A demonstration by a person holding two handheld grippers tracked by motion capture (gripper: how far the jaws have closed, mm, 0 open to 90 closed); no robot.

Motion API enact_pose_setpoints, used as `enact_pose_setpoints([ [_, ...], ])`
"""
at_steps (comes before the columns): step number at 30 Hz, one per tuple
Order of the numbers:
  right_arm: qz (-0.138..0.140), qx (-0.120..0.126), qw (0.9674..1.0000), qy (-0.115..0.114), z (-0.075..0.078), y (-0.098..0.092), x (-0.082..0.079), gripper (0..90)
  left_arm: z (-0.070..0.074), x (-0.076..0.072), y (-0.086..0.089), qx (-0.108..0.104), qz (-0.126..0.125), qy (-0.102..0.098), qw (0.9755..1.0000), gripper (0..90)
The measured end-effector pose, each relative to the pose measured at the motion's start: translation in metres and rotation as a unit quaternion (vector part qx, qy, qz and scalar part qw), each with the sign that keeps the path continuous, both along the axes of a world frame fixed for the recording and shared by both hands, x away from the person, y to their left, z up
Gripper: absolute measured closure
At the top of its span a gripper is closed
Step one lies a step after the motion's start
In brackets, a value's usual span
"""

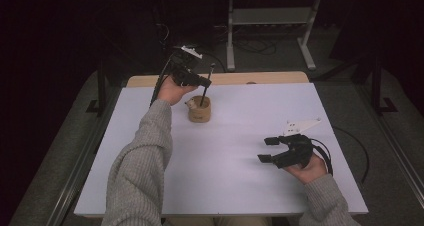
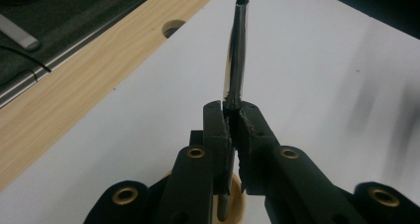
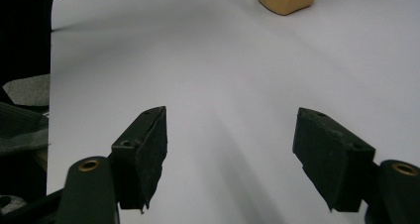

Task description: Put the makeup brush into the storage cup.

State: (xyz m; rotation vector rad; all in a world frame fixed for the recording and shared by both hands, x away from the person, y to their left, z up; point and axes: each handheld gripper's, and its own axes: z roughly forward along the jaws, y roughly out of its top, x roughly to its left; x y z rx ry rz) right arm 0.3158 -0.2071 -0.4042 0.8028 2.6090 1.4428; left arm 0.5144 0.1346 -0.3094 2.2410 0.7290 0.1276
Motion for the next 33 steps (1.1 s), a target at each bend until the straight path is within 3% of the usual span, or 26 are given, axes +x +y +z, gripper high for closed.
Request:
enact_pose_setpoints([
  [5, -0.001, 0.0, 1.0, -0.005, 0.001, 0.0, -0.001, 28.2, -0.004, 0.004, 0.001, 0.009, 0.006, 0.001, 0.9999, 83.8],
  [10, -0.002, -0.001, 1.0, -0.003, 0.0, -0.001, 0.0, 28.3, -0.008, 0.006, 0.003, -0.003, 0.018, 0.006, 0.9998, 83.8],
  [17, -0.001, -0.001, 1.0, -0.004, 0.0, -0.002, 0.0, 28.3, -0.014, 0.008, 0.001, 0.005, 0.022, 0.009, 0.9997, 83.7],
  [18, -0.001, -0.002, 1.0, -0.004, 0.0, -0.002, 0.0, 28.4, -0.014, 0.009, 0.003, 0.016, 0.014, 0.006, 0.9997, 83.7],
  [25, -0.005, 0.0, 1.0, -0.003, 0.0, -0.003, -0.001, 28.8, -0.022, 0.01, 0.0, 0.01, 0.025, 0.016, 0.9995, 83.7],
  [27, -0.005, -0.001, 1.0, -0.004, 0.0, -0.003, -0.001, 28.8, -0.023, 0.012, 0.002, 0.026, 0.017, 0.015, 0.9994, 83.6],
  [33, -0.011, 0.002, 0.9999, -0.003, 0.0, -0.005, -0.001, 28.7, -0.031, 0.012, -0.002, 0.039, 0.024, 0.023, 0.9987, 83.5],
])
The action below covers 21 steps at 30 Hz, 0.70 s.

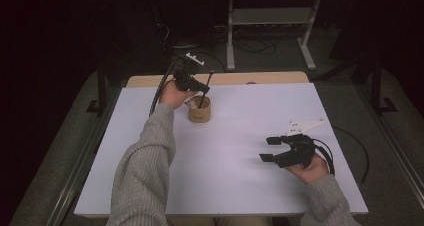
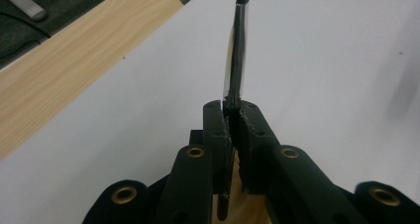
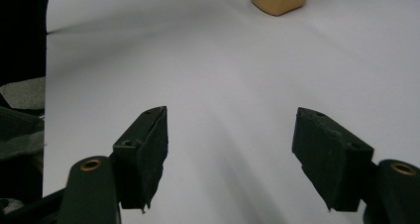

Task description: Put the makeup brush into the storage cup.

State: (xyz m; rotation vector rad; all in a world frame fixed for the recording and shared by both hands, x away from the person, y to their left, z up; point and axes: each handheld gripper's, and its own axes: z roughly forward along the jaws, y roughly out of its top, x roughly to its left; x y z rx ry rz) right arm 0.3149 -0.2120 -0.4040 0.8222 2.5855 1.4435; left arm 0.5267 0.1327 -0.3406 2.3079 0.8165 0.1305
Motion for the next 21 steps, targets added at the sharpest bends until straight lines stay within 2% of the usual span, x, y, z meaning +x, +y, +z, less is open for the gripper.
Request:
enact_pose_setpoints([
  [3, 0.001, -0.004, 1.0, 0.0, 0.0005, 0.0005, -0.0011, 28.8, -0.0017, 0.0004, 0.0001, 0.0, 0.003, 0.003, 1.0, 83.5],
  [5, 0.003, -0.004, 1.0, -0.001, 0.0004, 0.0001, -0.001, 28.9, -0.0027, -0.0003, -0.0008, 0.011, 0.003, 0.004, 0.9999, 83.5],
  [9, 0.002, -0.002, 1.0, 0.002, -0.0002, -0.0007, -0.0013, 29.2, -0.0021, 0.0002, 0.0004, 0.021, -0.004, 0.004, 0.9998, 83.5],
  [16, 0.005, -0.004, 1.0, -0.002, -0.0002, 0.0004, -0.0018, 29.4, -0.003, -0.0006, -0.002, 0.018, 0.0, 0.009, 0.9998, 83.5],
  [21, 0.003, 0.001, 1.0, -0.001, -0.0001, -0.0003, -0.0014, 29.4, -0.0043, -0.0011, -0.0025, 0.03, -0.002, 0.012, 0.9995, 83.6],
])
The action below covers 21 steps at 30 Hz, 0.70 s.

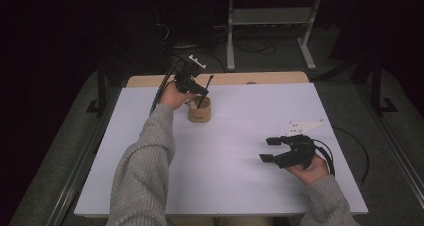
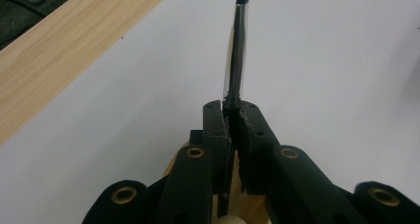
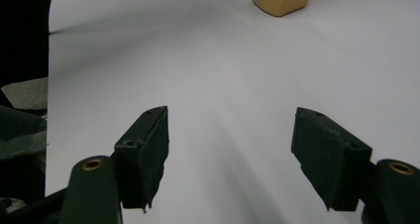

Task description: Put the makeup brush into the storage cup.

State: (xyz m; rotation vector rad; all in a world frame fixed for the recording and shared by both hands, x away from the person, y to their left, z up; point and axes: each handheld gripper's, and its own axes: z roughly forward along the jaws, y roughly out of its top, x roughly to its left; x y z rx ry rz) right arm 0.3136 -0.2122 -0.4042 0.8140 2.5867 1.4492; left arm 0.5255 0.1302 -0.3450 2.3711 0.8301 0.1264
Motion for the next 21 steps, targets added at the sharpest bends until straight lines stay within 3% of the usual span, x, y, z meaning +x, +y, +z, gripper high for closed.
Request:
enact_pose_setpoints([
  [9, -0.003, 0.001, 1.0, 0.002, -0.0001, -0.001, -0.0001, 29.3, -0.0007, 0.0015, 0.0013, 0.003, 0.002, 0.003, 1.0, 82.7],
  [21, -0.002, -0.002, 1.0, 0.0, -0.0001, -0.0008, -0.0002, 29.3, 0.0035, -0.0013, 0.0022, 0.003, 0.003, 0.002, 1.0, 74.7],
])
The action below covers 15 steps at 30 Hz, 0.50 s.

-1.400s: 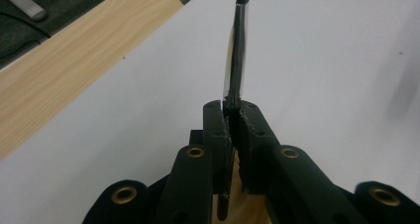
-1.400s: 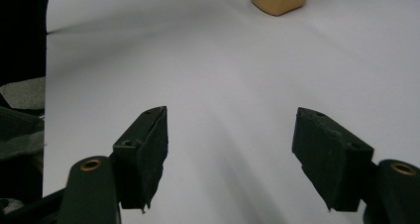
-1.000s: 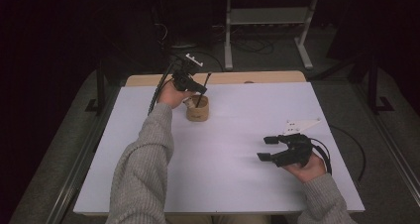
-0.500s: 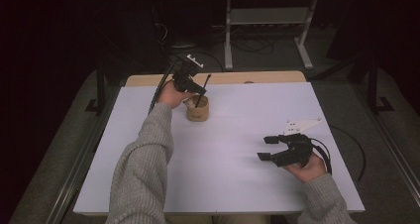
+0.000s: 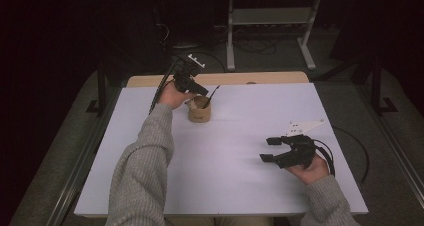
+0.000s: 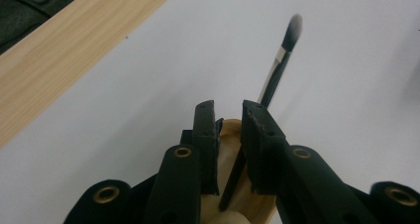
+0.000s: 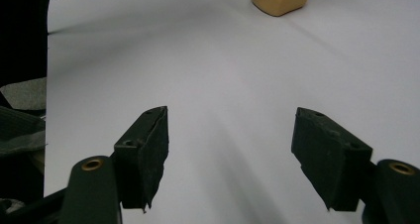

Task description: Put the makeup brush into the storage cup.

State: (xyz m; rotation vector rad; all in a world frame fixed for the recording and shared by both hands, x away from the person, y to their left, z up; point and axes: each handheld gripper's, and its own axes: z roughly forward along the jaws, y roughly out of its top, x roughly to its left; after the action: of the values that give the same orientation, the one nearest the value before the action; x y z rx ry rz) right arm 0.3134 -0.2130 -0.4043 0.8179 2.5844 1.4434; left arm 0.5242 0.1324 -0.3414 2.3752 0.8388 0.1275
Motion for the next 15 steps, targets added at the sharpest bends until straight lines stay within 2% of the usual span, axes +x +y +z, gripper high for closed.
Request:
enact_pose_setpoints([
  [1, 0.0, 0.0, 1.0, 0.0, 0.0, 0.0, 0.0, 29.2, 0.001, 0.0, 0.001, 0.002, -0.002, 0.003, 1.0, 71.0],
  [10, -0.004, -0.001, 1.0, 0.001, -0.001, -0.001, 0.001, 28.6, 0.008, -0.009, 0.008, -0.004, -0.005, -0.005, 1.0, 68.4],
  [12, -0.003, -0.001, 1.0, 0.0, -0.002, -0.003, 0.002, 28.5, 0.012, -0.012, 0.011, 0.007, -0.02, -0.01, 0.9997, 67.9],
  [15, -0.01, -0.001, 1.0, 0.0, -0.002, -0.005, 0.003, 28.3, 0.016, -0.018, 0.014, -0.002, -0.017, -0.014, 0.9998, 66.7],
])
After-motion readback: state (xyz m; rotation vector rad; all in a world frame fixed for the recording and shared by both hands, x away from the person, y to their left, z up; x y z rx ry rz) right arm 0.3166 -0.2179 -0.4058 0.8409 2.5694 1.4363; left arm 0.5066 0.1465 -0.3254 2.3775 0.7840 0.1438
